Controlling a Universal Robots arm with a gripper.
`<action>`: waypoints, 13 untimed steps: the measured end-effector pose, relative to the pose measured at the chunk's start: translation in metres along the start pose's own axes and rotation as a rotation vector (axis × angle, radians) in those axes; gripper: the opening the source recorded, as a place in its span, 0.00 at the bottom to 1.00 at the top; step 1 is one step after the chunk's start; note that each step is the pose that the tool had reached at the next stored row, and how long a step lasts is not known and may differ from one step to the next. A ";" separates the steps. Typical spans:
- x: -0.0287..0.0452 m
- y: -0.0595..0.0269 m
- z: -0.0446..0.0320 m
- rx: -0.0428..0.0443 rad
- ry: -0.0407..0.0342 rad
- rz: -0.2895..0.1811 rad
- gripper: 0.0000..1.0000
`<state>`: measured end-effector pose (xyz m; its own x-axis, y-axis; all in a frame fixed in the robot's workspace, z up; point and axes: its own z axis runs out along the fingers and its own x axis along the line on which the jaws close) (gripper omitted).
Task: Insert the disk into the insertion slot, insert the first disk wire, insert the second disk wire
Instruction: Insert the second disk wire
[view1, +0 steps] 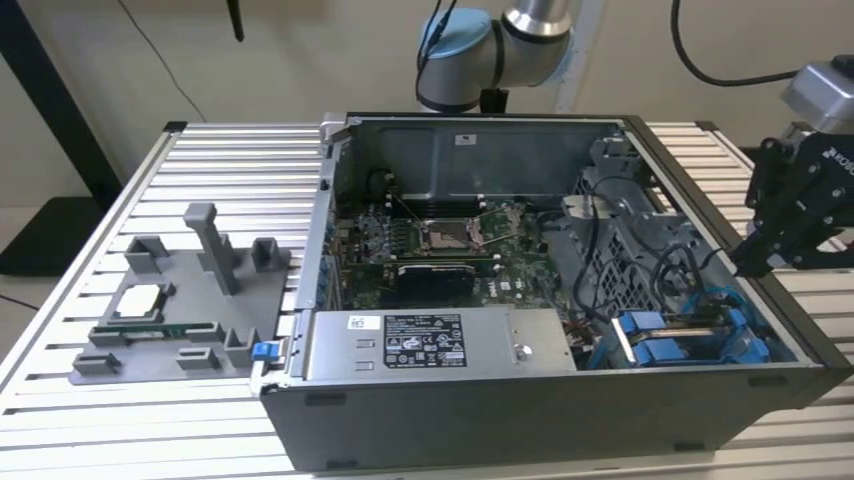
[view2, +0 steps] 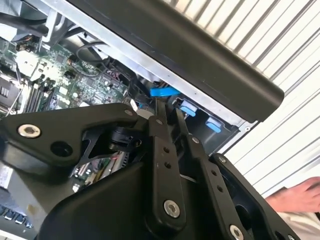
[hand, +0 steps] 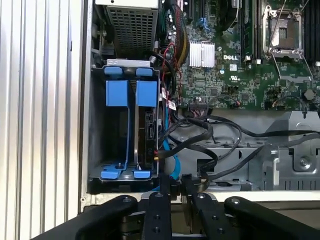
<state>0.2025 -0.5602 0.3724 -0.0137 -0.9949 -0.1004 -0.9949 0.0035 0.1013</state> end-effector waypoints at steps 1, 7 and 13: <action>0.0000 0.0007 0.0002 0.0000 -0.0025 0.000 0.00; 0.0003 0.0106 -0.0020 -0.0001 -0.0076 -0.001 0.00; 0.0003 0.0135 -0.0063 -0.0038 -0.0085 0.000 0.00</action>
<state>0.1898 -0.5611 0.3800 -0.0141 -0.9940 -0.1088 -0.9945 0.0027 0.1050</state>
